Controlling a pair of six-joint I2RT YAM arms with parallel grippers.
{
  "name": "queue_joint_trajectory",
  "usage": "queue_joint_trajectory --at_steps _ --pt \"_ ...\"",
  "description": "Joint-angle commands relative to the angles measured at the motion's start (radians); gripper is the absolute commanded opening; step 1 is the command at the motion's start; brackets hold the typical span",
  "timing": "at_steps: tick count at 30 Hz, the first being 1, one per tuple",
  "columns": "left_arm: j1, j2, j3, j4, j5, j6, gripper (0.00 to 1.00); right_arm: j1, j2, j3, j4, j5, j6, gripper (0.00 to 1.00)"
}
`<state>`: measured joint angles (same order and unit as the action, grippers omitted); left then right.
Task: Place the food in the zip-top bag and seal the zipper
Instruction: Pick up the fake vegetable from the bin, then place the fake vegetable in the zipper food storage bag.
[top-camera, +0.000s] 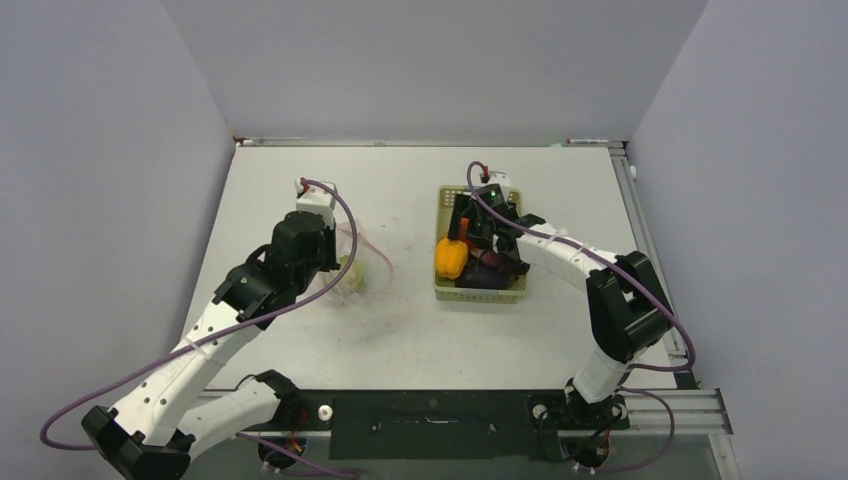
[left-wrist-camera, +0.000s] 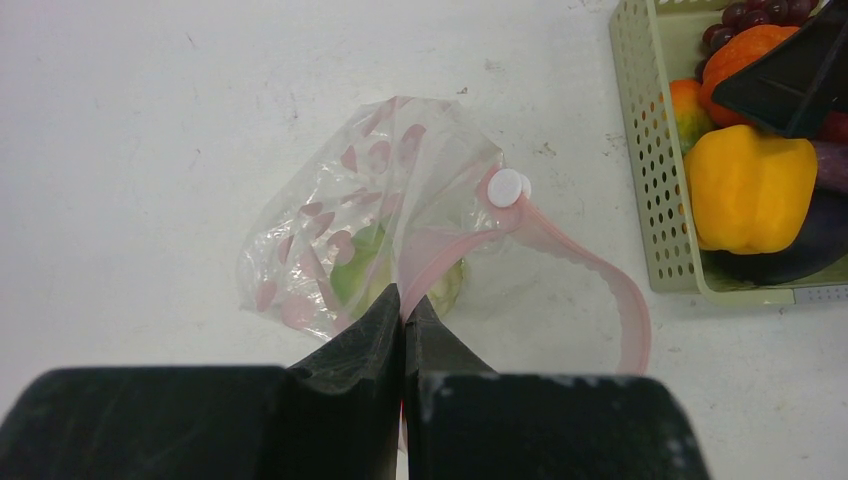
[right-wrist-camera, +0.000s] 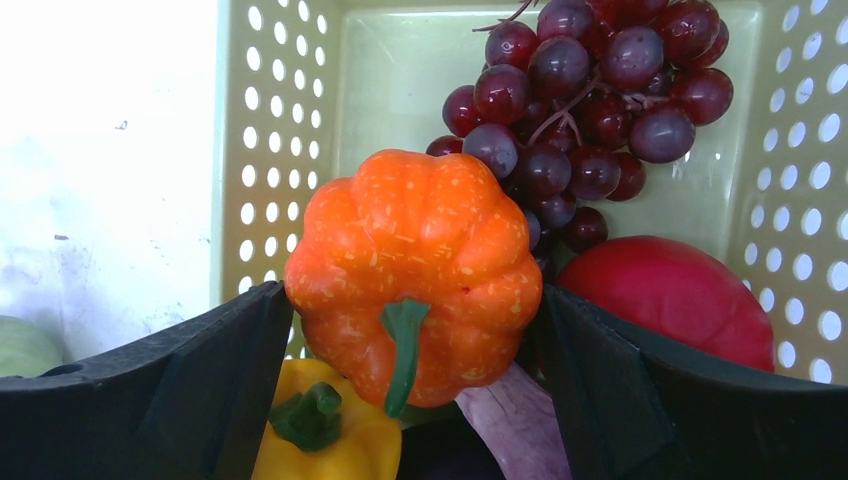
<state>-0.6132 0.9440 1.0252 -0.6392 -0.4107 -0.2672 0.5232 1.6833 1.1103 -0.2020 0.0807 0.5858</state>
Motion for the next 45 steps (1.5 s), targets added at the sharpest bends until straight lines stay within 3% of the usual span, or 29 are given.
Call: queue_joint_trajectory --at_steps 1,13,31,45 --pt "0.007 -0.011 0.007 0.049 0.010 0.008 0.00 -0.006 -0.010 0.023 0.035 0.018 -0.014 0.88" --pt "0.009 -0.010 0.006 0.050 0.009 0.008 0.00 0.014 -0.143 0.000 0.016 0.083 -0.067 0.56" --pt "0.013 -0.008 0.007 0.049 0.009 0.006 0.00 0.229 -0.296 0.042 0.018 0.094 -0.189 0.54" --pt "0.013 -0.008 0.005 0.050 0.007 0.005 0.00 0.352 -0.381 0.004 0.151 -0.190 -0.275 0.53"
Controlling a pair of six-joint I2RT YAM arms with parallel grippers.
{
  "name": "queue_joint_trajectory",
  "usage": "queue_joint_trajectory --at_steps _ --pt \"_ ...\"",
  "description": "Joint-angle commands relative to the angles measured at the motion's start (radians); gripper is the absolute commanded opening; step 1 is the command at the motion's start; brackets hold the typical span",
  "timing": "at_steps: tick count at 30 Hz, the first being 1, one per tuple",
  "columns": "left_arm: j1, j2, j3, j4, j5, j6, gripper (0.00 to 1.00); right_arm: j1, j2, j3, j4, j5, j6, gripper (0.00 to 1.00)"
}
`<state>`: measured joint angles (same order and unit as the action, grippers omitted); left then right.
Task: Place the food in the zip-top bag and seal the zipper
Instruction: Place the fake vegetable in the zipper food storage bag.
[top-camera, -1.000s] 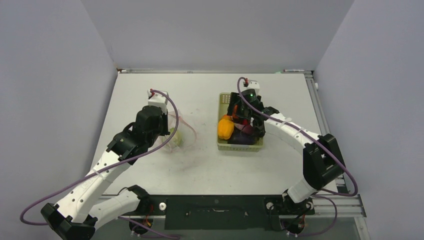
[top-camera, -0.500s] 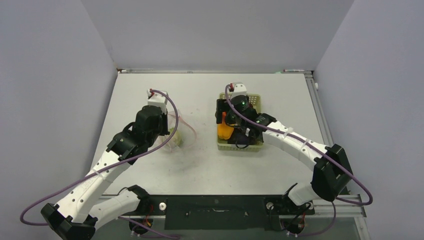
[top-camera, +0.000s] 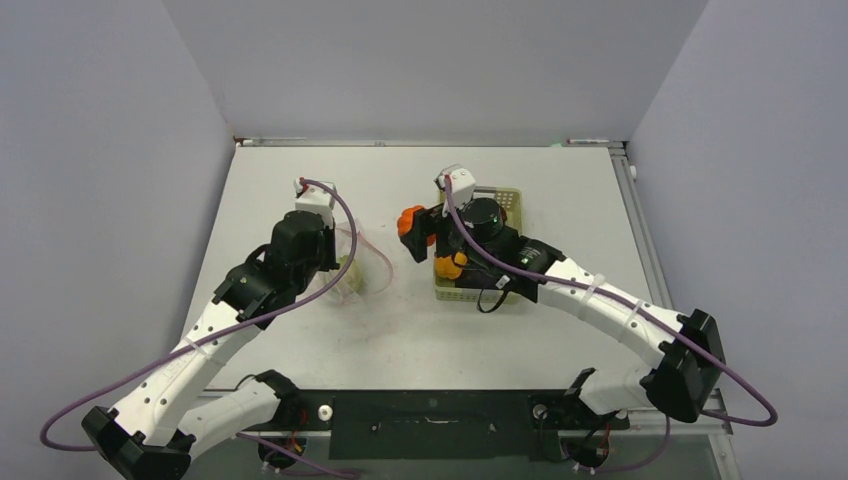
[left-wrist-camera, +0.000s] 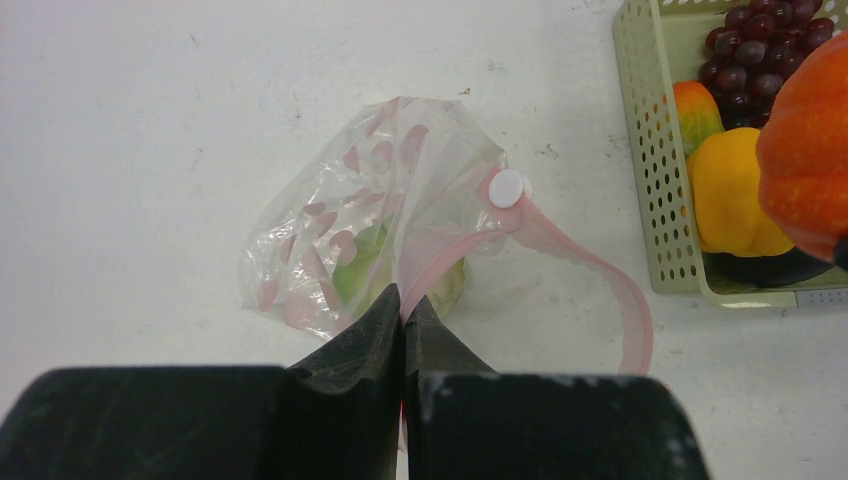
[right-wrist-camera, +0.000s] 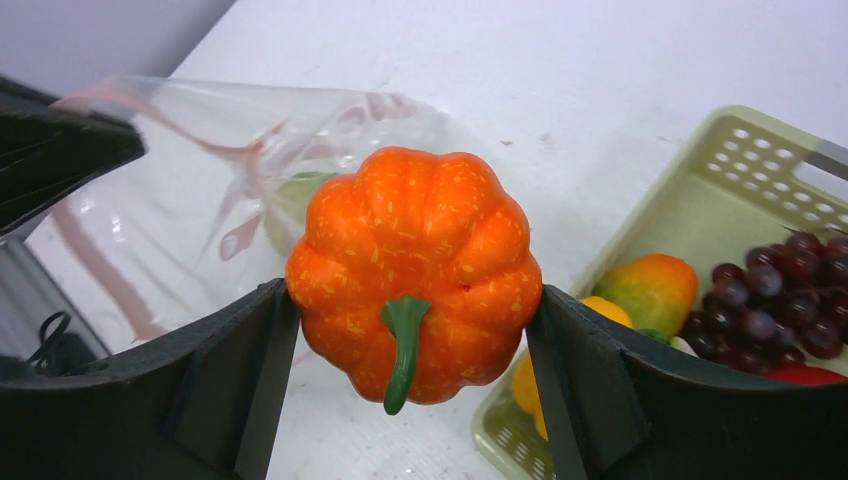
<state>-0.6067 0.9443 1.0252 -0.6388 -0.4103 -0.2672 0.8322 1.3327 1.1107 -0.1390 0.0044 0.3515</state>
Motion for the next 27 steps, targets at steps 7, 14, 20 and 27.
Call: queue_joint_trajectory --at_steps 7,14,20,27 --pt "0.008 -0.008 0.003 0.050 0.007 0.003 0.00 0.135 0.001 0.032 0.093 -0.157 -0.081 0.53" --pt "0.008 -0.011 0.003 0.053 0.011 0.002 0.00 0.197 0.064 0.048 0.103 -0.162 -0.091 0.55" --pt "0.009 -0.012 0.003 0.055 0.021 0.002 0.00 0.218 0.138 0.072 0.125 -0.169 -0.077 0.55" --pt "0.010 -0.017 0.003 0.055 0.024 0.002 0.00 0.224 0.208 0.100 0.156 -0.169 -0.058 0.61"
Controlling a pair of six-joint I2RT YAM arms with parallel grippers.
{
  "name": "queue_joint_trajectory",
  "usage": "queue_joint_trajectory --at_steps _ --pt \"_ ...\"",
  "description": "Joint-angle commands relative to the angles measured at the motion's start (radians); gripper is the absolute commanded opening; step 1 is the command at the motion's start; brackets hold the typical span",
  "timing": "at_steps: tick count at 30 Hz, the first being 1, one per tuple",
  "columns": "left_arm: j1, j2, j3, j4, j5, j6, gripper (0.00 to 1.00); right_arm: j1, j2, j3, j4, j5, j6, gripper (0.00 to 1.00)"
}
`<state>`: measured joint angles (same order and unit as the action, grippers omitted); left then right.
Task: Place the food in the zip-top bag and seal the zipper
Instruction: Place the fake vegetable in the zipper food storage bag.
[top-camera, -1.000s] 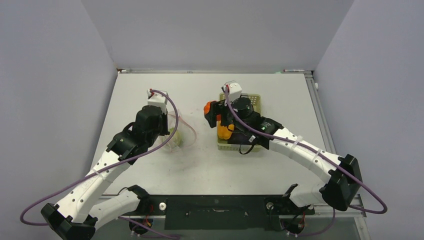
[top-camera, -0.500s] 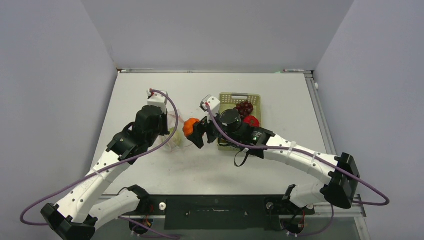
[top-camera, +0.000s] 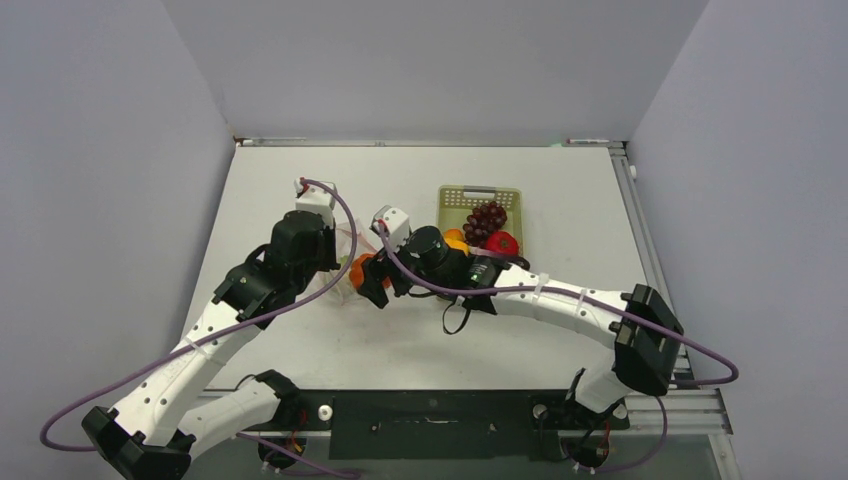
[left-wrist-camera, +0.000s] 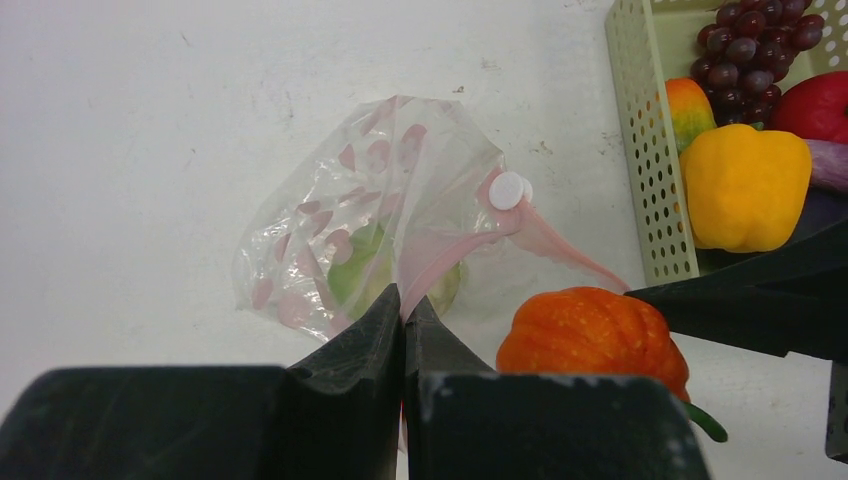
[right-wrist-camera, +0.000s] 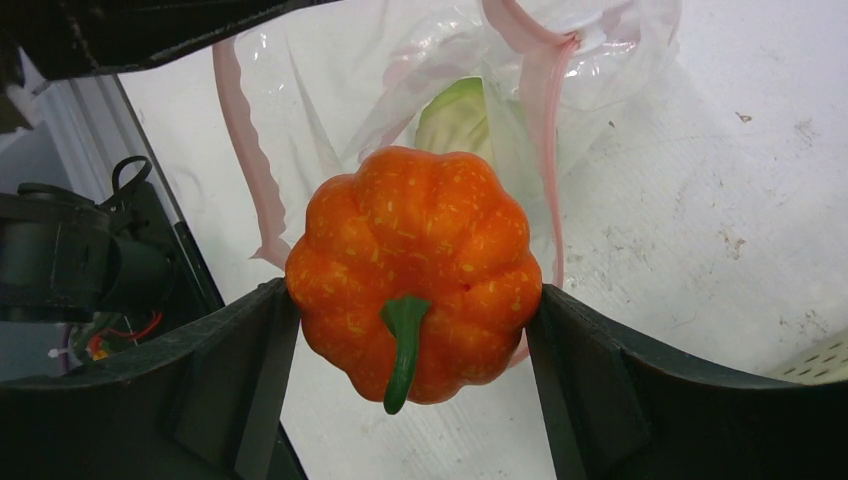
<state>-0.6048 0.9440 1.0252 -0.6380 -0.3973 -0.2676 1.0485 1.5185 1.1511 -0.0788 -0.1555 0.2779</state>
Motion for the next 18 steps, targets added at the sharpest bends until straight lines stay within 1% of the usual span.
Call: queue_joint_trajectory --at_steps 1,7,10,12,16,18 --pt "0.008 -0.016 0.003 0.054 0.011 0.002 0.00 0.008 0.033 0.067 0.098 -0.007 0.020 0.62" --pt "0.008 -0.019 0.003 0.052 0.011 0.002 0.00 0.012 0.084 0.091 0.106 -0.011 0.034 0.68" --pt "0.008 -0.020 0.005 0.053 0.013 0.002 0.00 0.018 0.102 0.099 0.110 -0.012 0.035 0.74" --pt "0.010 -0.021 0.005 0.054 0.012 0.002 0.00 0.020 0.113 0.104 0.113 -0.015 0.036 0.78" --pt "0.010 -0.023 0.004 0.055 0.012 0.002 0.00 0.028 0.127 0.113 0.113 -0.020 0.037 0.92" --pt "0.011 -0.024 0.003 0.054 0.012 0.002 0.00 0.030 0.129 0.112 0.115 -0.019 0.036 0.96"
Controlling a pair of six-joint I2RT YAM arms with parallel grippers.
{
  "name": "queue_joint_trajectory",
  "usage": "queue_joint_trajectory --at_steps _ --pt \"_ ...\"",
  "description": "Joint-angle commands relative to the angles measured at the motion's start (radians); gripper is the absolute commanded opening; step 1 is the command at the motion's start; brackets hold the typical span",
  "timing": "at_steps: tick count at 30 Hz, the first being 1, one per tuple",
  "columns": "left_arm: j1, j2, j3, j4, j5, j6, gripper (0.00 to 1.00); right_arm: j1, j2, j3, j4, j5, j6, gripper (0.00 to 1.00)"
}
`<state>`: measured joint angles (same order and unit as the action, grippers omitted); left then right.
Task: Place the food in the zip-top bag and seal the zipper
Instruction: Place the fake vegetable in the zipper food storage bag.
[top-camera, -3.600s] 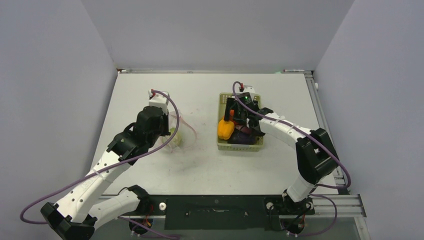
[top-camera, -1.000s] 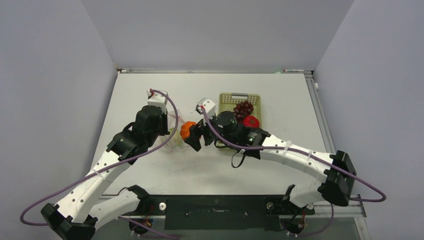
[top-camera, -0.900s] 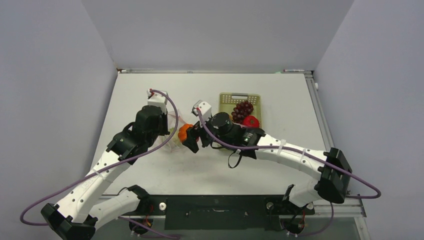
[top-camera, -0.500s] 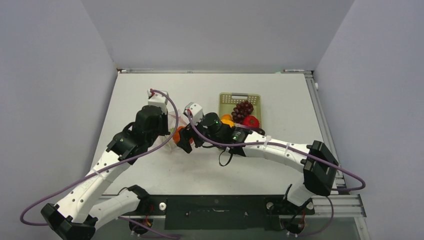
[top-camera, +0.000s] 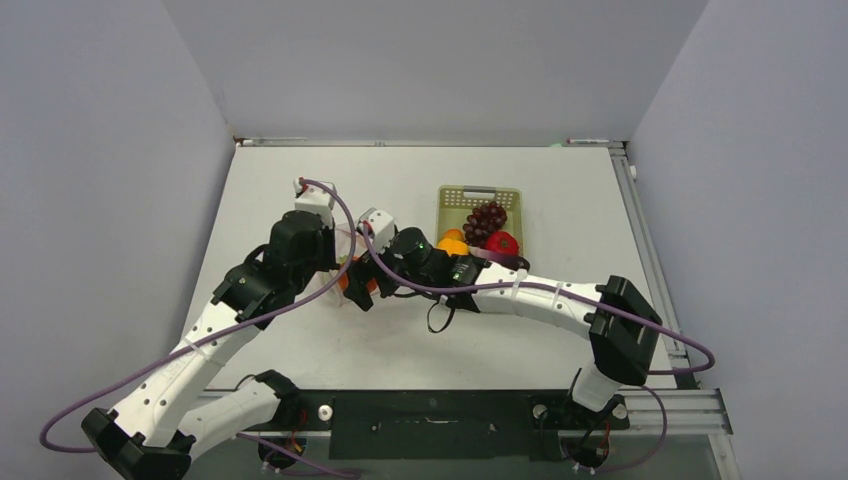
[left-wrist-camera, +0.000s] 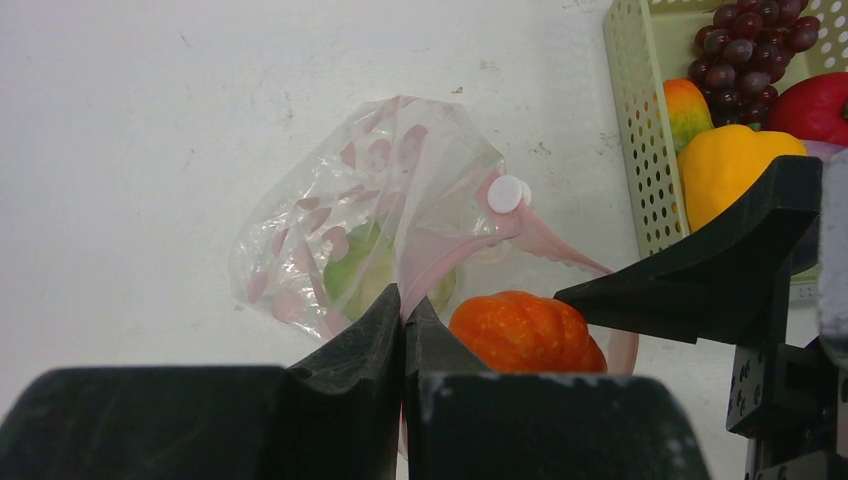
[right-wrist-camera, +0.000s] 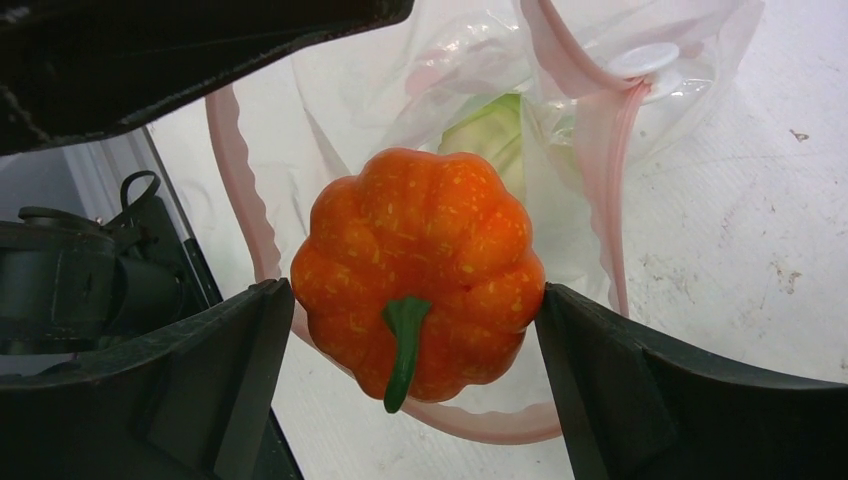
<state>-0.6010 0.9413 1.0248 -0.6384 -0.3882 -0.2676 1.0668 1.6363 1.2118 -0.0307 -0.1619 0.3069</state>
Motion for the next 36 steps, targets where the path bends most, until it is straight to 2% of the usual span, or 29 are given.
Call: queue_joint_trajectory --at_steps 1,3,5,10,23,36 --pt "0.006 -0.021 0.003 0.055 0.003 0.002 0.00 0.013 0.010 0.050 0.068 -0.013 0.006 0.97" --pt "0.008 -0.021 0.004 0.054 0.004 0.002 0.00 0.014 0.003 0.043 0.072 -0.011 0.005 1.00" --pt "0.007 -0.021 0.005 0.054 0.007 0.002 0.00 0.015 -0.002 0.037 0.076 -0.006 0.007 0.94" --pt "0.009 -0.024 0.003 0.054 0.006 0.002 0.00 0.014 -0.023 0.025 0.076 0.009 0.009 0.90" --pt "0.009 -0.025 0.004 0.055 0.009 0.002 0.00 0.014 -0.112 -0.017 0.083 0.133 0.016 0.90" --pt "0.010 -0.019 0.003 0.056 0.011 0.001 0.00 0.018 -0.069 -0.008 0.096 0.121 0.050 0.90"
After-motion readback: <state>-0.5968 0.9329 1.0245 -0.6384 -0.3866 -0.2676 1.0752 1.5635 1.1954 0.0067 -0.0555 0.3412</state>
